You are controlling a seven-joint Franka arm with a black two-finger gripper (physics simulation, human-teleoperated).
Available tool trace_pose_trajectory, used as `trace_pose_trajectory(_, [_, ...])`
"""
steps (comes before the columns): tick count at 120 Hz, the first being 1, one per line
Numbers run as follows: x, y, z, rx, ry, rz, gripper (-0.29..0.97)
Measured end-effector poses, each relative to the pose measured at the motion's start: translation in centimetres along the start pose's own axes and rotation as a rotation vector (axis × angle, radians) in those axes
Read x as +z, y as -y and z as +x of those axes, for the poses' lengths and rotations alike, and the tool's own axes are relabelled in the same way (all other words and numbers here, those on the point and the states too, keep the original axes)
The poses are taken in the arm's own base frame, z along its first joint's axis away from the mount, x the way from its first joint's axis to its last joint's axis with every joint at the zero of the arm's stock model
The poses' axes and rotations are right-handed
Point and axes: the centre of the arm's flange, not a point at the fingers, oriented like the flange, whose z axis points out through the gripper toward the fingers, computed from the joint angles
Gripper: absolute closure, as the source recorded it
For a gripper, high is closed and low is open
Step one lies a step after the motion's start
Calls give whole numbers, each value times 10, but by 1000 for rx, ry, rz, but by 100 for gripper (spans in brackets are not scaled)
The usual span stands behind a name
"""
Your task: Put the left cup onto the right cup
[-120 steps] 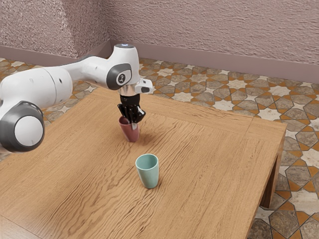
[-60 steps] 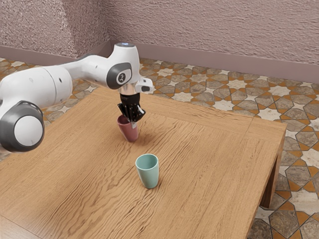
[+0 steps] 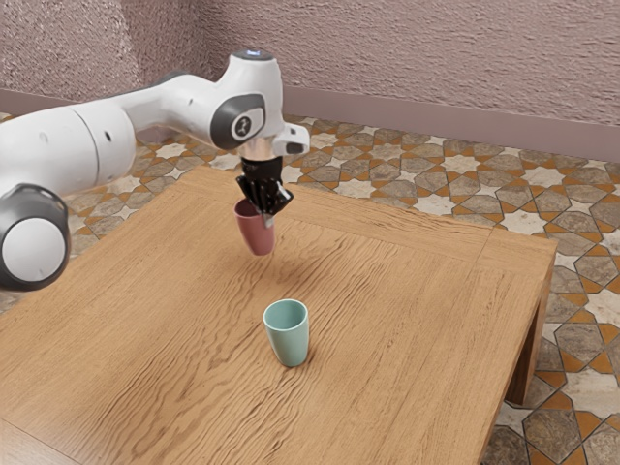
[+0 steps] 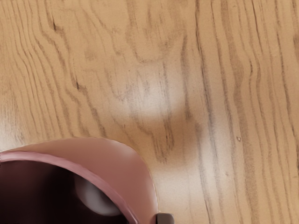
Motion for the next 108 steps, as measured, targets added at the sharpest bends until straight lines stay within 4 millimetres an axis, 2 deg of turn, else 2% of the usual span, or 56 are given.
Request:
trace_pose_trajectory(20, [-14,-24,-4,15,1,-2,79])
trace_pose_trajectory(108, [-58,-112,-55,6,20,-3,79])
